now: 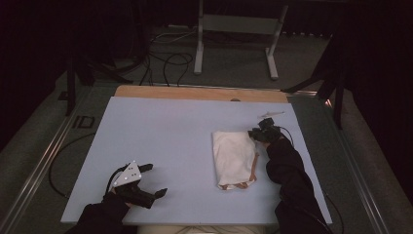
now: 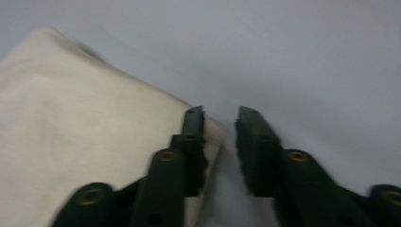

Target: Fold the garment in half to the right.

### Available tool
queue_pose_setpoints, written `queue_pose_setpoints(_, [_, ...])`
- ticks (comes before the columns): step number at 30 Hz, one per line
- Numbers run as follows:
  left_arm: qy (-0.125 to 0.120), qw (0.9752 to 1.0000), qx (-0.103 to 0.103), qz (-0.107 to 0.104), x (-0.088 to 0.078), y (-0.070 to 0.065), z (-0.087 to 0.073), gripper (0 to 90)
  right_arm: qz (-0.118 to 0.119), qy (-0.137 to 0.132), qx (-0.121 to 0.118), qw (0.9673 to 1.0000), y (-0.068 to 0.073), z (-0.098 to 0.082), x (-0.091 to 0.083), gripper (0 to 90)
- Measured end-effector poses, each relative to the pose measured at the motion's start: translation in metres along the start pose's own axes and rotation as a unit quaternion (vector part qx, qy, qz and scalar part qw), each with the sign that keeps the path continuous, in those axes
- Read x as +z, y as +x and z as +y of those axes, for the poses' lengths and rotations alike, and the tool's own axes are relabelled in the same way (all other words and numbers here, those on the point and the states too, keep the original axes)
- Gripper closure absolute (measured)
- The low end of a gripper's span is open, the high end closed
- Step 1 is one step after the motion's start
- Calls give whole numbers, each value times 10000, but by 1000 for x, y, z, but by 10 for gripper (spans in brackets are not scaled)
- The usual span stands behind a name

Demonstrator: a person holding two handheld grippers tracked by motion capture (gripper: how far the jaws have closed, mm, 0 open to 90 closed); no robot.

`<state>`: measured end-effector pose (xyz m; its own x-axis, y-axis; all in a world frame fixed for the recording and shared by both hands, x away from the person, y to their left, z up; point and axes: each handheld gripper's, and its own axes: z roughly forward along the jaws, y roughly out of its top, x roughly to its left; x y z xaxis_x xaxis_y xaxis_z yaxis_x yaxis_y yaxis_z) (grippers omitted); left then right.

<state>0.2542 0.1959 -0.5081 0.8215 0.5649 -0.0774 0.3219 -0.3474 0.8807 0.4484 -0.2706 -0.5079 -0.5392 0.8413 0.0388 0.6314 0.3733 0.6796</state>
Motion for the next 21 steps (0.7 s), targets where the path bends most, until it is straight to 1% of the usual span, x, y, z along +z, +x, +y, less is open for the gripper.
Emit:
queue_pose_setpoints(1, [0, 10000, -4, -2, 0, 0, 0, 5, 11, -28, 5, 10000, 1, 2, -2, 642])
queue_pose_setpoints(2, [0, 10000, -4, -2, 0, 0, 0, 5, 11, -28, 5, 10000, 1, 2, -2, 642])
queue_pose_setpoints(3, [11, 10000, 2, 2, 0, 0, 0, 5, 52, -80, 17, 10000, 3, 5, -7, 561])
queue_pose_setpoints(4, [11, 10000, 2, 2, 0, 0, 0, 5, 52, -80, 17, 10000, 3, 5, -7, 561])
queue_pose_setpoints(5, [10, 10000, 4, 2, 0, 0, 0, 5, 82, -152, 25, 9998, 4, 8, -11, 507])
queue_pose_setpoints(8, [-6, 10000, -1, 11, -1, 0, 1, 5, 227, -183, 31, 9996, 8, 10, -15, 450])
queue_pose_setpoints(9, [-10, 10000, -14, 18, -1, 0, 1, 5, 252, -190, -14, 9995, 9, 10, -16, 428])
queue_pose_setpoints(10, [-10, 10000, -14, 18, -1, 0, 1, 5, 252, -190, -14, 9995, 9, 10, -16, 428])
queue_pose_setpoints(12, [-23, 10000, -41, 27, -1, 0, 1, 5, 378, -226, -21, 9990, 13, 11, -19, 362])
queue_pose_setpoints(13, [-11, 10000, -34, 31, -1, 1, 1, 5, 396, -250, -20, 9989, 15, 12, -20, 330])
queue_pose_setpoints(14, [-10, 10000, -38, 31, -1, 1, 0, 5, 489, -300, 27, 9984, 17, 12, -21, 272])
queue_pose_setpoints(15, [-6, 10000, -34, 31, -1, 1, 0, 5, 566, -321, 42, 9979, 18, 13, -22, 253])
queue_pose_setpoints(16, [-6, 10000, -34, 31, -1, 1, 0, 5, 566, -321, 42, 9979, 18, 13, -22, 253])
queue_pose_setpoints(17, [6, 10000, -28, 38, -1, 1, 0, 5, 674, -384, 31, 9970, 21, 14, -24, 176])
queue_pose_setpoints(19, [-1, 10000, -37, 37, -1, 1, 0, 5, 869, -428, 13, 9953, 24, 14, -25, 138])
queue_pose_setpoints(21, [12, 10000, -40, 30, -1, 2, 0, 5, 914, -440, -49, 9948, 28, 15, -27, 137])
